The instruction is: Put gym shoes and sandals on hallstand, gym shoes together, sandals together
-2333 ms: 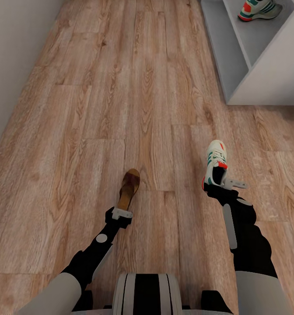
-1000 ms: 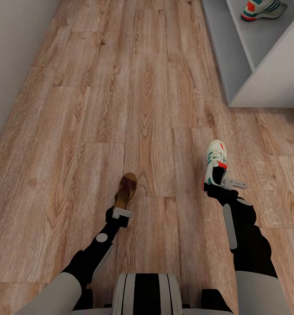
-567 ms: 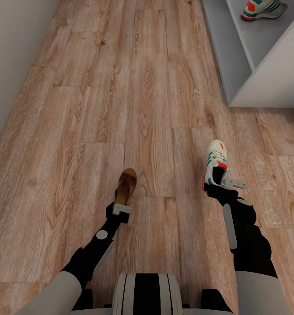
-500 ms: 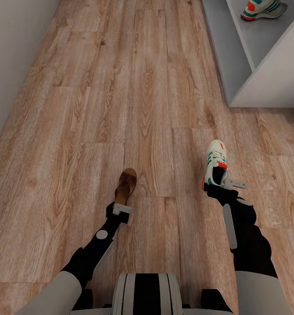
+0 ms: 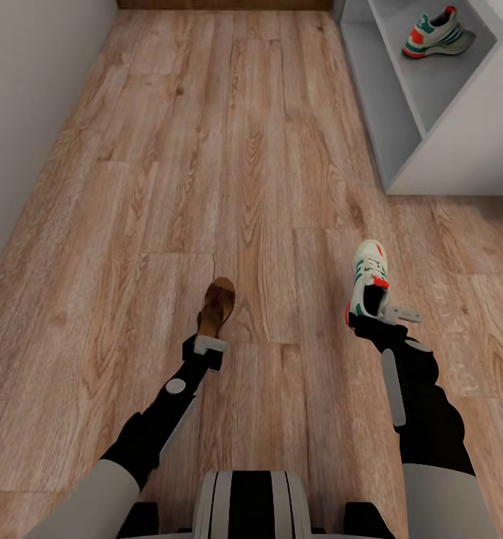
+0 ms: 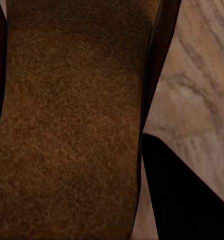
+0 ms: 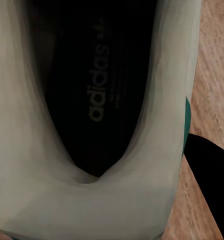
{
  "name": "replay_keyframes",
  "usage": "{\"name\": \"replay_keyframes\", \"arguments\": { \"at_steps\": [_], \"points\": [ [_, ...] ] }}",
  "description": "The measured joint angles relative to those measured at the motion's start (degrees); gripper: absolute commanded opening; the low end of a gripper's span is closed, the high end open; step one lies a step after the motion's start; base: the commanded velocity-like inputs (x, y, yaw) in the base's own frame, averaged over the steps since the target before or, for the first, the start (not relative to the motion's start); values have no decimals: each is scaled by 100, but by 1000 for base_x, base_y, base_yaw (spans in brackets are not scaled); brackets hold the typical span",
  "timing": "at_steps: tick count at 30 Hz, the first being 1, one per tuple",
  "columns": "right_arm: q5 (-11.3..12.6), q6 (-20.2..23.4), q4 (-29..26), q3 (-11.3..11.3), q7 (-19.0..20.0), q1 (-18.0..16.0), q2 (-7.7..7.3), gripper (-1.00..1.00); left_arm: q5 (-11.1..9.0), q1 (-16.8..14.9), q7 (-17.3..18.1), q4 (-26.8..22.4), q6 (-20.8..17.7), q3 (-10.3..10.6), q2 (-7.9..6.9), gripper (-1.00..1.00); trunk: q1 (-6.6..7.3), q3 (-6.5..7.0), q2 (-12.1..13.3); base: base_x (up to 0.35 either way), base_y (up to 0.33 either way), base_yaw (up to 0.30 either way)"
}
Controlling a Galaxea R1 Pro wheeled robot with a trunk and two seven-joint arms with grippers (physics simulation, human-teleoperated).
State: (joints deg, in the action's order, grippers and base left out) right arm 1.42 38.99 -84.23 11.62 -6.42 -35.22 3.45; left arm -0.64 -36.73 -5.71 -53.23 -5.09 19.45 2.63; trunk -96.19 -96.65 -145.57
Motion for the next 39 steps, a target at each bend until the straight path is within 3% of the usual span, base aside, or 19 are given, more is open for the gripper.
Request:
{"name": "replay_keyframes", "arguments": {
  "at_steps": [2,5,9,14,16,20,27,39],
  "points": [
    [2,-16,0,-3,5,0,2,-100,-11,0,-3,-254,-362,-112,0,-100,5,44,3,0,0,0],
    [5,-29,5,-12,13,0,3,-100,-10,3,-8,-576,-955,-575,2,-100,13,111,7,0,0,0],
    [7,-32,-1,-31,15,0,3,-100,-27,9,0,-719,-1205,-880,5,-100,23,199,12,0,0,0],
    [7,-41,-28,-40,15,0,3,-100,-92,25,3,-757,-1248,-929,39,-100,36,310,19,0,0,0],
    [11,-56,-17,-53,15,0,10,-100,-253,38,8,-766,-1251,-937,52,-100,41,354,22,0,0,0],
    [1,-66,-11,-57,19,0,12,-100,-389,47,4,-768,-1259,-953,26,-100,51,443,27,0,0,0],
    [-2,-61,-29,-55,4,0,12,-100,-429,53,4,-762,-1274,-958,-89,-100,69,598,36,0,0,0],
    [-2,-59,-30,-58,-3,0,13,-100,-615,63,6,-714,-1281,-958,-101,-100,100,870,52,0,0,0]
  ]
}}
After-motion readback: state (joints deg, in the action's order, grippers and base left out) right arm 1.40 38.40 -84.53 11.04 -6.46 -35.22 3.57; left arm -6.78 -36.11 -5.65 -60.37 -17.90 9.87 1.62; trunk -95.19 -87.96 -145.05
